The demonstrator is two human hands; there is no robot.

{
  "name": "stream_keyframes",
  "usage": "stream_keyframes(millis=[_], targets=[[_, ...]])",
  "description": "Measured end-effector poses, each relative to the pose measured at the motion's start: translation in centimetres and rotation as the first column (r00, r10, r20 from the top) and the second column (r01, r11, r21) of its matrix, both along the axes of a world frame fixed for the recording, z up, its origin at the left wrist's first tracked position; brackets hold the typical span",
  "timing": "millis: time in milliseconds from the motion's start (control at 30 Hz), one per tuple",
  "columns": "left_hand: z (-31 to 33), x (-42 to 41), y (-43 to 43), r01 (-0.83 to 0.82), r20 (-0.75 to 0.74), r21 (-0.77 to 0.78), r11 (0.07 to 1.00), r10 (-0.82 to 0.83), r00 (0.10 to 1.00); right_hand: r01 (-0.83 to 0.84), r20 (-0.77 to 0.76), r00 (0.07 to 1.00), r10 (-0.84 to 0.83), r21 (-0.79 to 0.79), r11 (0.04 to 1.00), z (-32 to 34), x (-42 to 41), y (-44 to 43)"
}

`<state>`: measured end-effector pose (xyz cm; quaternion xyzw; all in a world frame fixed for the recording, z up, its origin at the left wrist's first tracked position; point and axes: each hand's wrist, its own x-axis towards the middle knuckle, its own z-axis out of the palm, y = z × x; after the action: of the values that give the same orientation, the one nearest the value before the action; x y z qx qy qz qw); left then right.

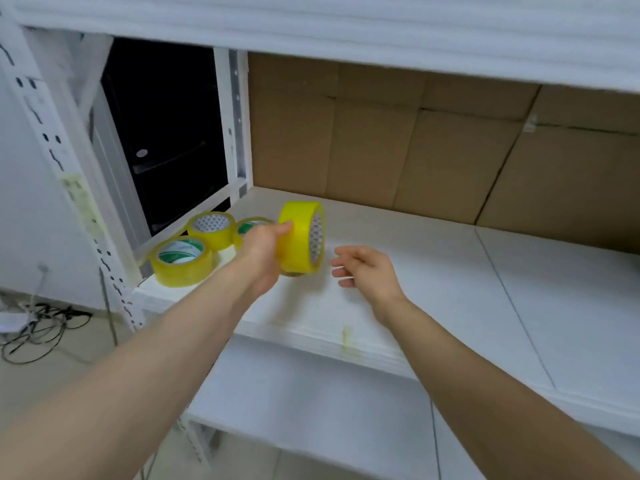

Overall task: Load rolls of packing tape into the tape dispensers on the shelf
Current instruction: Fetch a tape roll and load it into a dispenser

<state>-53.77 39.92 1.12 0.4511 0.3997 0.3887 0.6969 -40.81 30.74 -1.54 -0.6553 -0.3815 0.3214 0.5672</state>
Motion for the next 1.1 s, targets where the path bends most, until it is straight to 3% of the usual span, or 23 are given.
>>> stream_keyframes(millis=[100,200,433,600,700,800,967,1033,1100], targets=[[1.1,4.5,-4.9,0.102,0.141,-0.079,0.992,-0.09,0.986,0.068,-0.063,0.996,-0.062,0.098,0.993,1.6,2.8,-4.4],[1.5,9.9,-10.3,0.214,0.168,-0.026,0.977,-0.206,0.964,0.151,-0.089,0.986,-0.139,0.143,0.978,2.3,7.0,-10.0],[0.8,23.4,-24.9,0.486,-0.01,0.168,0.858,-0.491,0.871,0.353,-0.18,0.93,-0.32,0.196,0.915,2.2,18.9,-26.0],[-0.6,31.2,-32.5,0.64,-0.031,0.152,0.753,-0.643,0.765,0.438,-0.164,0.896,-0.413,0.168,0.883,1.0,25.2,-35.4],[-0.9,35.7,-35.9,0.712,-0.126,0.15,0.685,-0.701,0.701,0.513,-0.13,0.857,-0.499,0.106,0.852,0.6,28.4,-39.4],[-0.9,40.2,-38.6,0.749,-0.228,0.197,0.632,-0.714,0.662,0.659,-0.206,0.742,-0.638,0.049,0.75,0.4,31.8,-42.4],[-1.1,48.3,-41.5,0.768,-0.335,0.287,0.572,-0.691,0.64,0.891,-0.321,0.399,-0.859,-0.084,0.445,2.5,37.9,-47.2],[-1.6,51.8,-42.4,0.78,-0.404,0.354,0.517,-0.667,0.626,0.926,-0.31,0.34,-0.888,-0.054,0.374,3.3,40.6,-48.8],[-2.0,55.2,-43.3,0.817,-0.504,0.36,0.45,-0.643,0.576,0.932,-0.226,0.345,-0.911,-0.035,0.361,3.9,43.2,-50.0]])
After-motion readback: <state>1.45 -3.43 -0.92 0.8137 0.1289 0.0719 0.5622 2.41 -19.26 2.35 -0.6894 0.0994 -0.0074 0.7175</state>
